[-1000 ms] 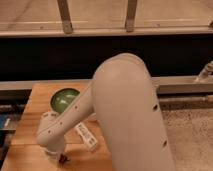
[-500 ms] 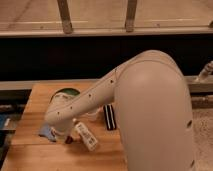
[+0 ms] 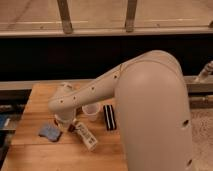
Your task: Place the pepper in the ceramic bowl
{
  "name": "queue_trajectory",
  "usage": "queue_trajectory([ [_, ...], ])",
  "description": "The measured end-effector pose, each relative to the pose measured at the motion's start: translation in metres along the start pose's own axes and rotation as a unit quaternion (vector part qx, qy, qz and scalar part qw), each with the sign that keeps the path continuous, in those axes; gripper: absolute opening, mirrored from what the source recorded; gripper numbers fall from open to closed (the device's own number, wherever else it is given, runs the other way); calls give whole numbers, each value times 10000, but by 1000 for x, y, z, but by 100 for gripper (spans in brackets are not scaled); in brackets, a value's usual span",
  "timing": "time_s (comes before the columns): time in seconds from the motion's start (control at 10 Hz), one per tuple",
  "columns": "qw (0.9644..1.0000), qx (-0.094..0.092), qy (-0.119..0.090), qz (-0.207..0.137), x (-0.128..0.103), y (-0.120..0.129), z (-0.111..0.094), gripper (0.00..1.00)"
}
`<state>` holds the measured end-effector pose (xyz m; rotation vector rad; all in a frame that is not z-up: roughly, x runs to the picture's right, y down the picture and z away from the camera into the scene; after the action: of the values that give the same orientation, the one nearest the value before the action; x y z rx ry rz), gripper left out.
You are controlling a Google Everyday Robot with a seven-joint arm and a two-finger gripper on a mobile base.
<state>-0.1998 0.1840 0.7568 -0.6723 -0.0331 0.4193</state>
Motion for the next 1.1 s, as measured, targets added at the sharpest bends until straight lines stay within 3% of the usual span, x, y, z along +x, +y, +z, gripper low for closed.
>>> queue_trajectory([
  [0.5, 9989, 180, -318, -290, -26, -66, -15, 0],
  [0.7, 9972, 257, -488, -509, -48, -86, -26, 0],
  [0.9, 9954, 284, -669, -627, -57, -108, -28, 0],
  [1.1, 9931, 191, -901, -732, -70, -119, -22, 0],
])
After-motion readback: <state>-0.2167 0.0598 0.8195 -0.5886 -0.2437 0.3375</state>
